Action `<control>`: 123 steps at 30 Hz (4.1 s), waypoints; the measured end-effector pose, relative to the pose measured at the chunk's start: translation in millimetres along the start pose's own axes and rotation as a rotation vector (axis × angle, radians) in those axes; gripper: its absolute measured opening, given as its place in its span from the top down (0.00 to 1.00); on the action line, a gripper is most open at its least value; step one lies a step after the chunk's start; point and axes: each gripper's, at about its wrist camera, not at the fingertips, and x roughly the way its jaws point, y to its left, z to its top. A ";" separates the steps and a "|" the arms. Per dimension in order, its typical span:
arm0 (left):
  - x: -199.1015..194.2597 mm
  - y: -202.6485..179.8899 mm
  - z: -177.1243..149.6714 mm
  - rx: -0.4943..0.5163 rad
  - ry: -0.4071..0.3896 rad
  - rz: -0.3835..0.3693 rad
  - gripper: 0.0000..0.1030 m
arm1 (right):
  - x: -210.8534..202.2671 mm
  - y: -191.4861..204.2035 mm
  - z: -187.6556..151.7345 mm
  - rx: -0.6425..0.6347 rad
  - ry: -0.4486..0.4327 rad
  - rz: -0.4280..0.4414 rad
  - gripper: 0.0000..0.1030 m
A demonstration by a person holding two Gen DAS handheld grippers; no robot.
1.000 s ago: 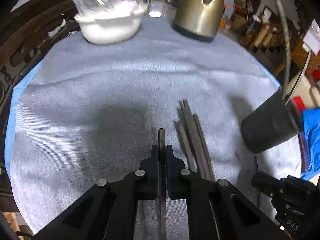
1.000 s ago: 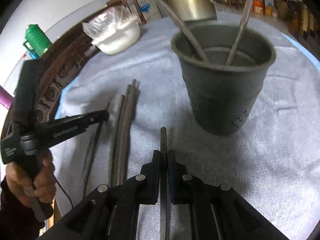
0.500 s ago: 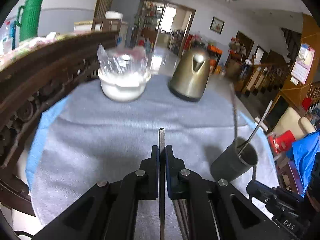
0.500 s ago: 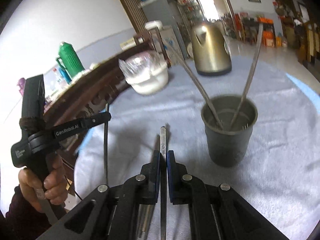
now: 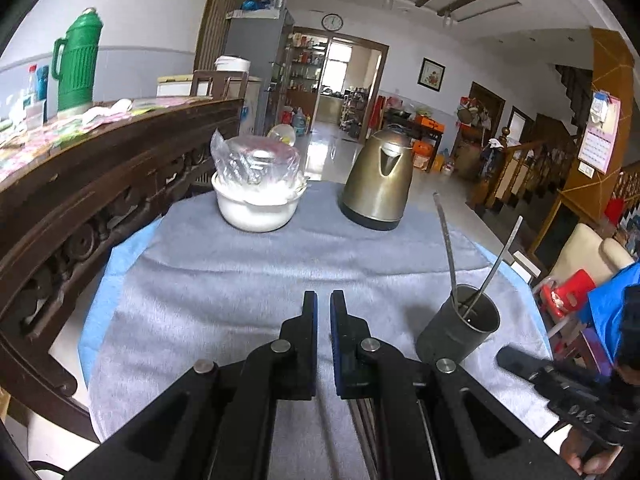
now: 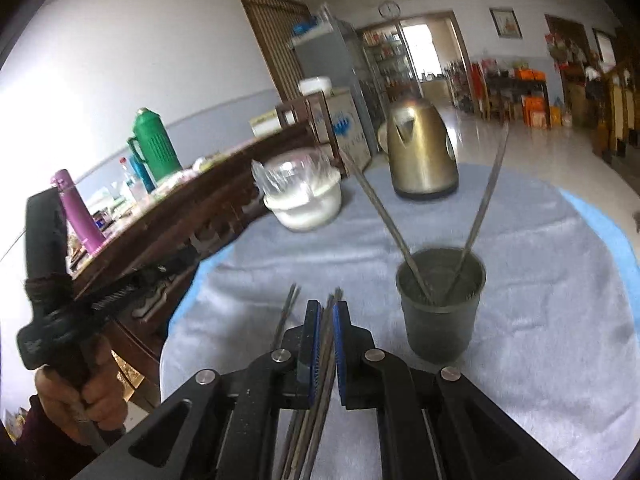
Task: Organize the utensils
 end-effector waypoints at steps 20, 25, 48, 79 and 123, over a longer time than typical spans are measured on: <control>46.5 21.9 -47.5 -0.055 0.294 -0.067 0.94 | 112.9 -7.7 -59.8 0.060 0.365 0.013 0.81; 66.9 11.6 -65.1 -0.033 0.393 -0.089 0.94 | 120.8 -2.6 -64.7 0.026 0.378 -0.015 0.81; 102.9 -7.8 -98.0 0.036 0.543 -0.069 0.92 | 110.4 -24.6 -63.8 0.119 0.364 -0.082 0.85; 83.9 8.3 -84.6 0.079 0.558 -0.075 0.72 | 90.6 -38.0 -49.9 0.251 0.342 -0.155 0.65; 5.0 -43.9 33.0 0.052 0.030 -0.163 0.95 | -31.7 -3.4 27.0 -0.012 -0.270 0.026 0.94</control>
